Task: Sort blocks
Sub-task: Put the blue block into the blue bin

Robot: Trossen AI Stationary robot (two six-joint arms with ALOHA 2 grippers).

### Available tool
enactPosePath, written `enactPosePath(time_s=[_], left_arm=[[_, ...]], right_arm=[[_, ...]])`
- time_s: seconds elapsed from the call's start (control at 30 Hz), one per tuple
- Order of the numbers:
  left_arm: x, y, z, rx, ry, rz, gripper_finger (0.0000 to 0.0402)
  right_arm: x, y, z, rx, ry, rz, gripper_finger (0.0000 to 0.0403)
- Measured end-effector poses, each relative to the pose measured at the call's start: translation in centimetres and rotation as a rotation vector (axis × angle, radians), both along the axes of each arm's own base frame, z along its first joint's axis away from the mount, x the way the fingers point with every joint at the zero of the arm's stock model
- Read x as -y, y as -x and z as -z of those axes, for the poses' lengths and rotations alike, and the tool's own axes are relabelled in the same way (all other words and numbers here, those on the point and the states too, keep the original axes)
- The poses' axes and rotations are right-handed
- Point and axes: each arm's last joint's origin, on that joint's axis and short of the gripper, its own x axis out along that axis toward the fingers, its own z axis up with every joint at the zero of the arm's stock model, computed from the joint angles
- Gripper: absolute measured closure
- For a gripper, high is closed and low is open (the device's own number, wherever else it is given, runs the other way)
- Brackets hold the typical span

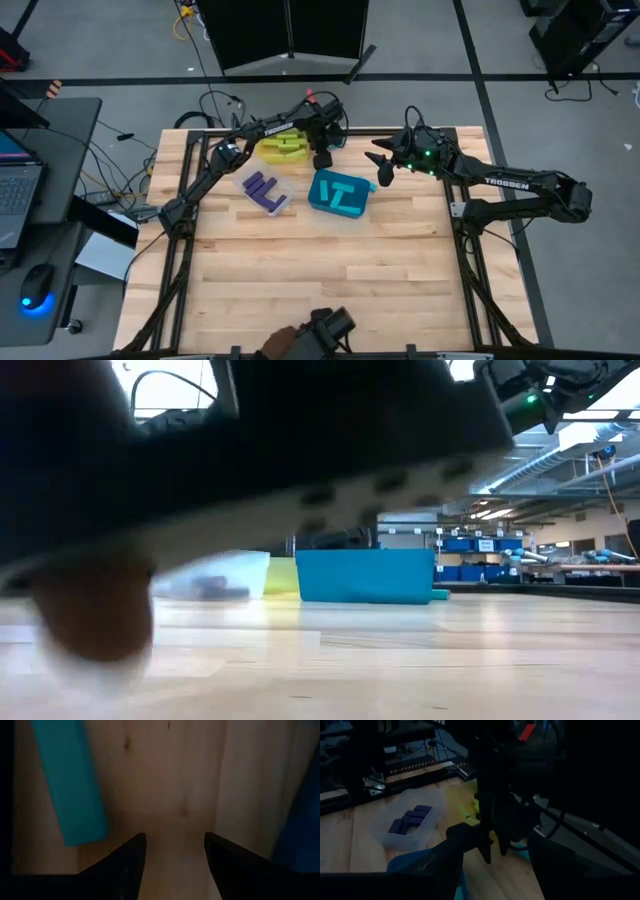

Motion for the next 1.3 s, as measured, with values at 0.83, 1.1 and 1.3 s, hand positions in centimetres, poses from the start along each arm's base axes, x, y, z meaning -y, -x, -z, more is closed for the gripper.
enactPosePath(time_s=[0.83,1.1,1.3], left_arm=[[-0.9,-1.6,-2.5,0.105,-0.273,-0.051,0.0188],[-3.0,-0.4,-1.3,0.159,-0.148,-0.079,0.0188],[-4.8,0.1,-1.6,0.231,-0.171,-0.156,0.0188]], right_arm=[[-0.3,-0.2,-0.1,0.01,-0.004,-0.028,0.0173],[-0.4,-0.3,-0.2,0.022,0.002,-0.036,0.0173],[-0.4,-0.3,-0.2,0.022,0.002,-0.036,0.0173]])
